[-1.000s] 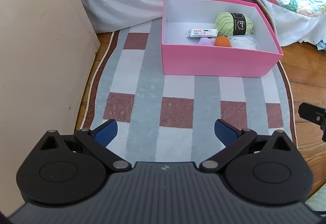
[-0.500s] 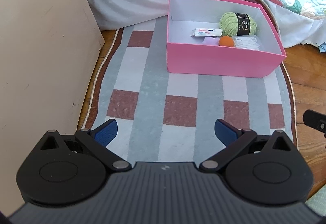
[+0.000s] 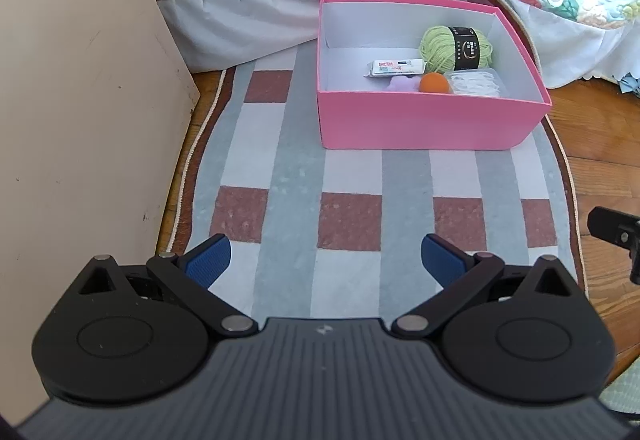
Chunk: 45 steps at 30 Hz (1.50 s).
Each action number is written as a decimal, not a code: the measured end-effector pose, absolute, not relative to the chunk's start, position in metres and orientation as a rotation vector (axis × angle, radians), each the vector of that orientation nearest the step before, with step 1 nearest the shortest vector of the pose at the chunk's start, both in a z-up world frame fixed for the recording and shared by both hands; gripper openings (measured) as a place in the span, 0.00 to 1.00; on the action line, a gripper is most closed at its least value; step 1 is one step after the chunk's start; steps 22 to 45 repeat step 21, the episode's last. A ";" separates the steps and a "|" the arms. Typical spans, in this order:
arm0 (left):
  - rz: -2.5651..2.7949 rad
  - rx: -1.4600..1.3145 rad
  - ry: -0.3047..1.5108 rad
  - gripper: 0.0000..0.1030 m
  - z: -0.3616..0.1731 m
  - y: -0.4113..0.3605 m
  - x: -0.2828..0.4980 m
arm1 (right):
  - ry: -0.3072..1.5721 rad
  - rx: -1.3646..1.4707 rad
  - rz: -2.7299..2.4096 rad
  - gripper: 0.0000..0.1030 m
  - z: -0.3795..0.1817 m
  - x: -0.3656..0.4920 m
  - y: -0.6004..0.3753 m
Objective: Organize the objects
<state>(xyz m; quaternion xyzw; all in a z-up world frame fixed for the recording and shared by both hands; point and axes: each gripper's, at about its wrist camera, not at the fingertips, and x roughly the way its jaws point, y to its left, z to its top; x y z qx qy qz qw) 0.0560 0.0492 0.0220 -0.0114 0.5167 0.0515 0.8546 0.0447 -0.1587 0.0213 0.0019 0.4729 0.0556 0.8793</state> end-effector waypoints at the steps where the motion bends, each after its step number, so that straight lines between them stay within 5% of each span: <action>1: 0.107 -0.029 1.087 1.00 0.021 0.049 0.056 | 0.985 0.004 0.115 1.00 0.021 0.045 -0.159; 45: 0.099 -0.037 1.084 1.00 0.020 0.052 0.055 | 0.981 -0.025 0.116 1.00 0.020 0.044 -0.160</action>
